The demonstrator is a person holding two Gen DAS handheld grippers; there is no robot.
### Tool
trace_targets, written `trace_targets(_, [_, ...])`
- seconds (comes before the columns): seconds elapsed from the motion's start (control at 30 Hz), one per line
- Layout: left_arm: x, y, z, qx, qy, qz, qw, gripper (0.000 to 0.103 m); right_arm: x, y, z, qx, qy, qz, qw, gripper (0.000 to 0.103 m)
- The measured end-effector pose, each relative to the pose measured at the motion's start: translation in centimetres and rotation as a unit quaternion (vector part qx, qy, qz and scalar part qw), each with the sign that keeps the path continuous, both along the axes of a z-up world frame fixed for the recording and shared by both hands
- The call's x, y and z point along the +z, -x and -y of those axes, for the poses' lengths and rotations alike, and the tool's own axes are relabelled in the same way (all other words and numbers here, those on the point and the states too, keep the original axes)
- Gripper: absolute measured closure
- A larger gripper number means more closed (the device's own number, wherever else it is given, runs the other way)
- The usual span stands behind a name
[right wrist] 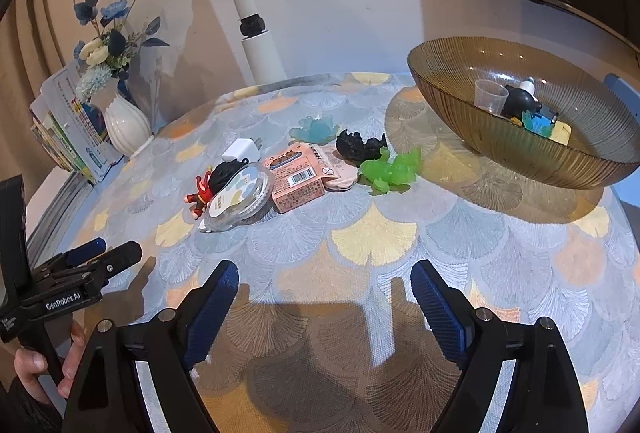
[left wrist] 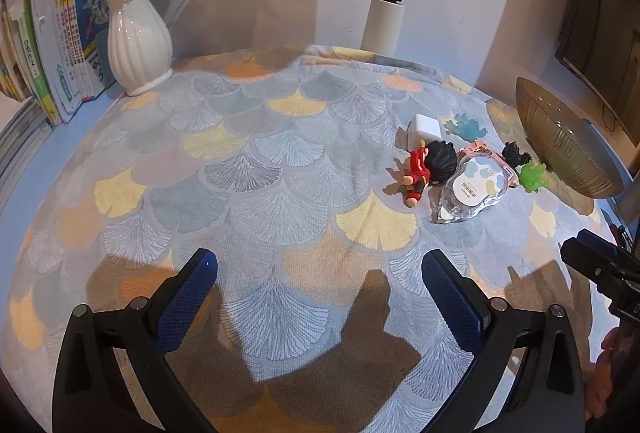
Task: Organize rigid objects
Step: 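Grasp clear oval tape container with left tool while right tool grasps green dinosaur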
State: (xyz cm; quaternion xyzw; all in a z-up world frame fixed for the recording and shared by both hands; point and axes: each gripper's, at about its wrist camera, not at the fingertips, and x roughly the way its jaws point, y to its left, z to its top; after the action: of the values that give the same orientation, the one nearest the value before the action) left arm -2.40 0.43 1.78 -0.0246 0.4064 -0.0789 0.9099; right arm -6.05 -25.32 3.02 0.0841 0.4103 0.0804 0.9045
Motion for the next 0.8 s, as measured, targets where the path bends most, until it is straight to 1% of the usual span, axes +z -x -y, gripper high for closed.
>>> trace_targets(0.2, [0.3,0.5,0.5,-0.015,-0.003,0.012,0.9998,0.001,-0.3,-0.3,1.1,-0.024,-0.025,-0.016,0.999,0.016])
trace_targets(0.27, [0.4,0.5,0.9,-0.027,0.0,0.008,0.9996,0.001,-0.5,-0.4,1.4,-0.035,-0.028,-0.023,0.999,0.016])
trace_targets(0.37, [0.6,-0.1,2.0,-0.092,0.039,-0.025,0.9947,0.001,-0.7,-0.7,2.1,-0.053,-0.031,-0.034,0.998,0.016])
trace_targets(0.4, [1.0,-0.2,2.7,-0.11,0.05,-0.027,0.9923,0.001,-0.7,-0.8,2.4,-0.061,-0.031,-0.035,0.997,0.016])
trace_targets(0.47, [1.7,-0.4,4.1,-0.14,0.048,-0.023,0.9887,0.001,-0.7,-1.1,3.0,-0.07,-0.041,-0.043,0.996,0.016])
trace_targets(0.5, [1.9,-0.6,4.9,-0.161,0.048,-0.025,0.9855,0.001,-0.7,-1.5,3.4,-0.071,-0.047,-0.05,0.995,0.016])
trace_targets(0.57, [2.2,-1.2,6.4,-0.184,0.043,-0.028,0.9816,0.003,-0.8,-2.2,3.9,-0.069,-0.047,-0.066,0.994,0.016])
trace_targets(0.63, [2.1,-2.3,7.6,-0.196,0.031,-0.031,0.9796,0.007,-0.5,-3.2,4.5,-0.064,-0.042,-0.074,0.994,0.016])
trace_targets(0.67, [2.0,-2.8,7.9,-0.199,0.031,-0.037,0.9788,0.009,-0.4,-3.5,4.7,-0.06,-0.04,-0.076,0.995,0.016])
trace_targets(0.73, [1.2,-4.2,8.4,-0.211,0.04,-0.066,0.9744,0.019,-0.2,-4.8,5.1,-0.057,-0.026,-0.077,0.995,0.016])
trace_targets(0.8, [0.5,-5.3,8.9,-0.214,0.041,-0.08,0.9727,0.019,-0.3,-5.7,5.4,-0.058,-0.014,-0.075,0.995,0.016])
